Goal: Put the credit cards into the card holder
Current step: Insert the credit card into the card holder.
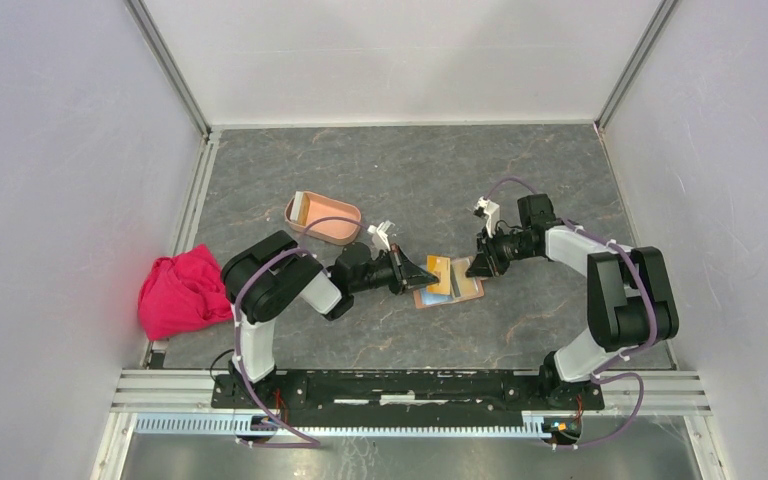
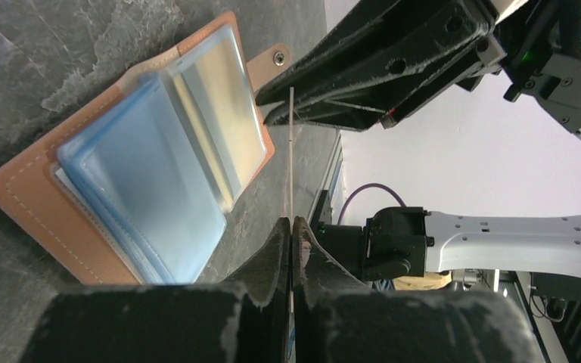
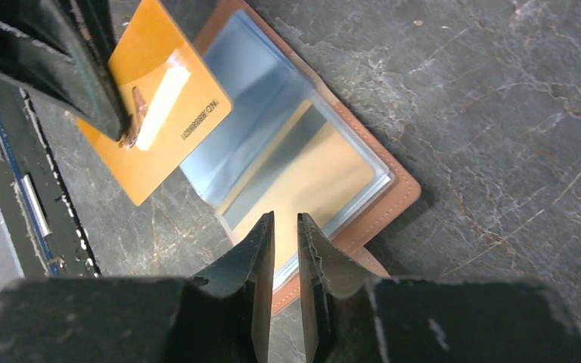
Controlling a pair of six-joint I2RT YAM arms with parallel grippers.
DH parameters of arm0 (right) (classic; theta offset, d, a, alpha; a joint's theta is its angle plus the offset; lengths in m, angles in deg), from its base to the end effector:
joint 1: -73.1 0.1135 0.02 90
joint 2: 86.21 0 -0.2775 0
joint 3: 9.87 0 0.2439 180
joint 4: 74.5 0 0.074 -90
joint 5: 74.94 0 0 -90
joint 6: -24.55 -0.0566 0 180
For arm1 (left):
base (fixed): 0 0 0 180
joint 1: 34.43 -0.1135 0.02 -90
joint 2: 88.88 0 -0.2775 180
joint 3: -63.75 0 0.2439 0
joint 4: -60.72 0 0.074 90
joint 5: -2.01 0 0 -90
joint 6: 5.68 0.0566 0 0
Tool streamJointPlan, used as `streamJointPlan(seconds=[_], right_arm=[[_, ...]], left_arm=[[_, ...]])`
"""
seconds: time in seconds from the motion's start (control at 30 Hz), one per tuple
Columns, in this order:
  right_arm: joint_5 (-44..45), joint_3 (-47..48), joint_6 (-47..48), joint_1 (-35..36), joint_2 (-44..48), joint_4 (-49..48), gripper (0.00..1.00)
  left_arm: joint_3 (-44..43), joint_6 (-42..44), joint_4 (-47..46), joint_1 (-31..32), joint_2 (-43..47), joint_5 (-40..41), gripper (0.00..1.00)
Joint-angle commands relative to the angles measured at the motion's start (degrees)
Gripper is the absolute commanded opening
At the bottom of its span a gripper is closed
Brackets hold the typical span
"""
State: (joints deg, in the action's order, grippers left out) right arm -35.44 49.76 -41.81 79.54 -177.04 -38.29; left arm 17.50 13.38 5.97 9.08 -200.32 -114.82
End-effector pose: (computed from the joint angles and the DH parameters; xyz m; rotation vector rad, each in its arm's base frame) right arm 0.2683 0.0742 0.1631 -0.8517 2.2877 1.0607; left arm 0.2335 -0.2569 0.1278 -0.0930 2.1434 -1.7448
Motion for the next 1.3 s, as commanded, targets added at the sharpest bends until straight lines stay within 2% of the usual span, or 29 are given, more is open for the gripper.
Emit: streamJointPlan(seconds=[0.0, 0.77, 1.27], right_arm=[[2.96, 2.51, -0.3, 0.25, -0.71, 0.07, 0.22], [5.94, 3.74, 0.27, 0.81, -3.11, 1.59, 0.21], [6.03, 3.92, 0.36, 1.0, -3.24, 1.84, 0.21]], left_arm=[[-1.39, 2.9, 2.81, 0.0, 0.65, -3.5, 0.02], [-4.38, 7.18, 14.82, -0.61, -0.78, -3.42, 0.02], [-5.95, 7.43, 16.47, -0.63, -2.22, -3.83, 0.02]])
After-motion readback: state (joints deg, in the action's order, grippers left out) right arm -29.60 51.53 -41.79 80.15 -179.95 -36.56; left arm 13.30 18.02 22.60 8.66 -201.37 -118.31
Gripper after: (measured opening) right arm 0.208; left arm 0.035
